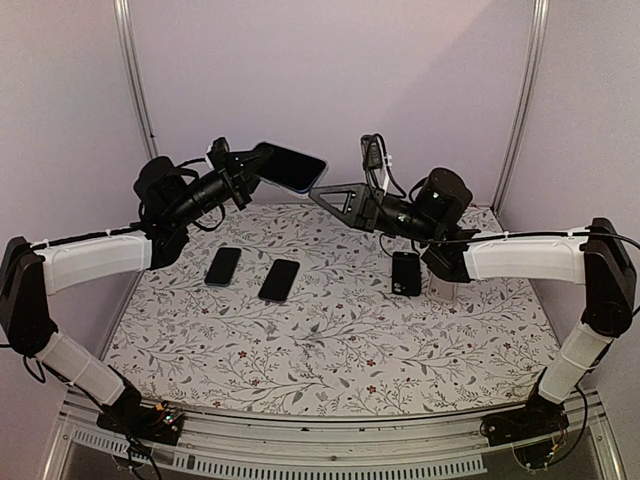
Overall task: Take the phone out of the phone case
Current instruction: Remove the bottom left corner of the phone case from the phone.
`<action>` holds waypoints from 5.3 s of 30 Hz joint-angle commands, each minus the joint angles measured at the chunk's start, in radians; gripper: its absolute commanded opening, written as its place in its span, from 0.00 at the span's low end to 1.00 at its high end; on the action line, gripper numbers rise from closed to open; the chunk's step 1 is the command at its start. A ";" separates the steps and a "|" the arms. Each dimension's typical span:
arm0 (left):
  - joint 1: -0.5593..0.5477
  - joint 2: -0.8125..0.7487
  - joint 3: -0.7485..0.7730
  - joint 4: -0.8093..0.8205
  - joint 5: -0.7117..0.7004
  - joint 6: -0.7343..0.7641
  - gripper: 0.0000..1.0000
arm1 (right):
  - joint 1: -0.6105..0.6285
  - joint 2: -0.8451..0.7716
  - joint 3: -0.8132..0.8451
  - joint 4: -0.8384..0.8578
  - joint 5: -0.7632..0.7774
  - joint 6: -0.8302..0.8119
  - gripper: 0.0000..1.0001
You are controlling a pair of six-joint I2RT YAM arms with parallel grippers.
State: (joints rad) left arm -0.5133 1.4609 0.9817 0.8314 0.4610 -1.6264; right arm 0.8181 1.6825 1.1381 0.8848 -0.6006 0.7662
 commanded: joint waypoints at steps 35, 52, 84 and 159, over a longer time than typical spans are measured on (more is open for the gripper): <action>-0.013 -0.002 0.028 0.143 0.078 0.005 0.00 | 0.005 0.048 0.145 -0.216 -0.005 -0.029 0.04; -0.008 -0.013 -0.003 0.115 0.054 0.033 0.00 | 0.013 0.023 0.111 -0.130 -0.057 -0.018 0.32; 0.012 -0.014 -0.022 0.161 0.043 -0.050 0.00 | 0.011 -0.011 0.051 -0.083 -0.032 -0.051 0.41; -0.022 -0.062 -0.044 0.165 0.170 0.225 0.00 | -0.111 0.101 0.157 -0.295 0.132 0.277 0.28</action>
State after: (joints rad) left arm -0.4816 1.4460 0.9485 0.8677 0.4332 -1.3365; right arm 0.8040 1.7962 1.3247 0.5247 -0.6178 0.9642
